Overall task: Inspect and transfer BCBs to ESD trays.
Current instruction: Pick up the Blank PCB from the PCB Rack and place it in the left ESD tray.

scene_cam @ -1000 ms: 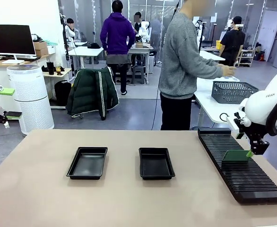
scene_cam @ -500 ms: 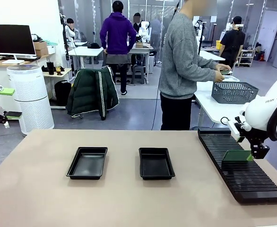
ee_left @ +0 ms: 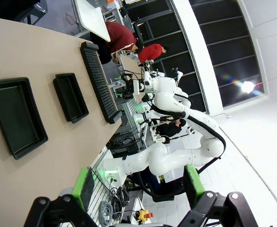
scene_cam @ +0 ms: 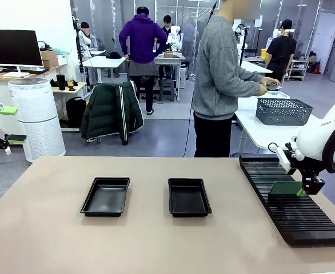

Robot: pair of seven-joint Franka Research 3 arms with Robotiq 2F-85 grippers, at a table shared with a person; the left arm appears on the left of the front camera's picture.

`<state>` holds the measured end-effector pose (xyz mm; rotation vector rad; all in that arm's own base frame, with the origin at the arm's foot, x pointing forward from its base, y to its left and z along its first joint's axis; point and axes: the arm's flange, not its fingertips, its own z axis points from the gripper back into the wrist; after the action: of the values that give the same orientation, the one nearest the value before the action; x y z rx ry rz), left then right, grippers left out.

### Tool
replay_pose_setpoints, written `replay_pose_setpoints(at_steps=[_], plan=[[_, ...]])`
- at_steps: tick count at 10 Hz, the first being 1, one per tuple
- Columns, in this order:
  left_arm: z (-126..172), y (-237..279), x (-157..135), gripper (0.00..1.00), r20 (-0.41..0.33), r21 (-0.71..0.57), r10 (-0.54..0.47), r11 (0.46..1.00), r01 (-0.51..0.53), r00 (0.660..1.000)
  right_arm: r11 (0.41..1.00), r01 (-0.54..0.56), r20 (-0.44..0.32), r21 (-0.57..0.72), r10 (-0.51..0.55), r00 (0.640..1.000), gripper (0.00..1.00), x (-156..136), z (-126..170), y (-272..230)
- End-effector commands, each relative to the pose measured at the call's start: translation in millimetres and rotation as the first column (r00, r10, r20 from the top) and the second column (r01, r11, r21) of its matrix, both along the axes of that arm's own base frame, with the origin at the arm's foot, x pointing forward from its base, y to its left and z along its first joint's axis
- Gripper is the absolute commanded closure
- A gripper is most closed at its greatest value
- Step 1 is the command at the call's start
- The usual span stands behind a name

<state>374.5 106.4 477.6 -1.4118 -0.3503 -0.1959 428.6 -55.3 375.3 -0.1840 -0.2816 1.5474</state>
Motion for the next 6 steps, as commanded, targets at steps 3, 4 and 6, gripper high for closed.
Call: replay_pose_setpoints(at_steps=[3, 4, 6], plan=[[0.6, 0.1, -0.3, 0.0, 0.002, -0.001, 0.0, 1.0, 0.0, 1.0, 0.999, -0.028, 0.035, 0.028, 0.027, 0.999, 0.24, 7.0, -10.1, 1.2], [0.6, 0.1, -0.3, 0.0, 0.002, -0.001, 0.0, 1.0, 0.0, 1.0, 0.999, -0.025, 0.03, 0.023, 0.025, 0.999, 0.29, 8.1, -11.2, 0.5], [0.6, 0.1, -0.3, 0.0, 0.002, -0.001, 0.0, 1.0, 0.0, 1.0, 1.0, -0.01, 0.018, 0.009, 0.01, 1.0, 0.38, 10.3, -14.1, -1.9]])
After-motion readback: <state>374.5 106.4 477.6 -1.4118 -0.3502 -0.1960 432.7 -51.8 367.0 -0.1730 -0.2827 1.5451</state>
